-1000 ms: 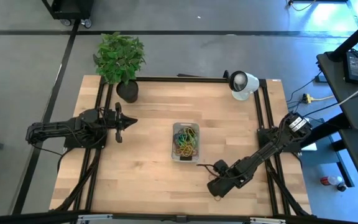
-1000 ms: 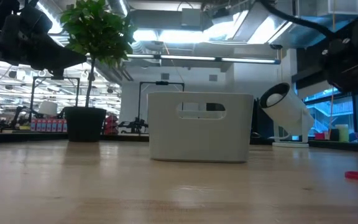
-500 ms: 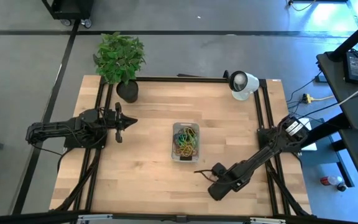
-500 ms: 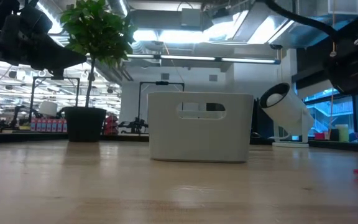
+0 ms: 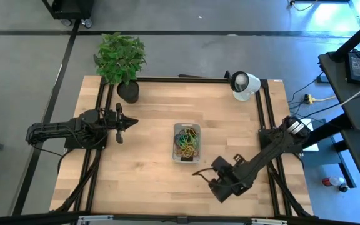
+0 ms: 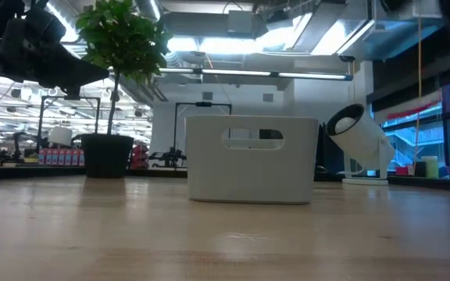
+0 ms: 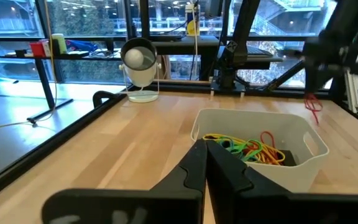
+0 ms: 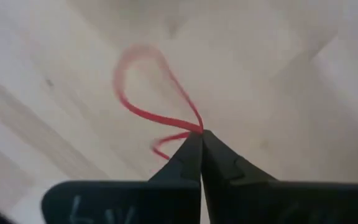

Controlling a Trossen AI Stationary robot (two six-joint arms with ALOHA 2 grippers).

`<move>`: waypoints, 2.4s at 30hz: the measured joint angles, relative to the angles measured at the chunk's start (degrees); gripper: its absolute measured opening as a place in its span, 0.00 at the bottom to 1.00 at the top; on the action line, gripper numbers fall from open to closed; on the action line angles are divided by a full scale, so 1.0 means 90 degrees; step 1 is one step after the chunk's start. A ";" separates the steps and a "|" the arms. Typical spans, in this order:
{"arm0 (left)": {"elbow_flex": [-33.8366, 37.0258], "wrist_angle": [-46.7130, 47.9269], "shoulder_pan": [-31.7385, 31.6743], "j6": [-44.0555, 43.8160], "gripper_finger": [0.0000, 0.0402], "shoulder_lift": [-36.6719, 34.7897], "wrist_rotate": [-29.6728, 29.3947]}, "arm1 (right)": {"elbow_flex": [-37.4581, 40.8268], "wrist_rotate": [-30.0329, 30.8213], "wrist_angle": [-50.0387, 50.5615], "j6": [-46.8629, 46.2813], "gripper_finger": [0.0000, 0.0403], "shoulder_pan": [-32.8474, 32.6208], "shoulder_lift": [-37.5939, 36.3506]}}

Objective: Pick and place rubber bands into bin
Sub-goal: Put the red rubber band into the gray bin, then return to Home Position

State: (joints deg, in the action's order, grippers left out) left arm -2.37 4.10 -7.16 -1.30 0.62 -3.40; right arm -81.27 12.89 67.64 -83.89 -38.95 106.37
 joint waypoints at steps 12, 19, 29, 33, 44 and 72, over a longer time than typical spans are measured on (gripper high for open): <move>0.0000 0.0000 0.0000 -0.0001 0.01 0.0000 0.0000 | -0.1883 0.2652 0.1651 0.0923 0.00 0.0769 -0.0034; 0.0000 0.0000 0.0000 0.0000 0.02 0.0000 0.0000 | -0.1916 0.2632 0.0326 0.3066 0.00 0.1627 -0.0041; 0.0000 0.0000 -0.0002 0.0000 0.02 0.0000 0.0000 | -0.0493 0.0945 -0.2684 0.4944 0.00 0.2839 -0.0032; 0.0000 0.0000 0.0000 -0.0002 0.02 0.0000 0.0000 | 0.0136 0.0406 -0.2785 0.4612 0.00 0.3238 -0.0032; 0.0000 0.0000 0.0000 -0.0001 0.02 0.0000 0.0000 | 0.0169 -0.0112 -0.3123 0.5292 0.19 0.3625 -0.0032; 0.0000 0.0000 0.0000 0.0000 0.02 0.0000 0.0002 | 0.6399 -0.1976 -0.7259 0.9492 0.01 0.4504 -0.6548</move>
State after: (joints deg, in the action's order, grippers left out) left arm -2.37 4.10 -7.16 -1.30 0.62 -3.38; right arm -23.68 -4.90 2.31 1.54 1.59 47.43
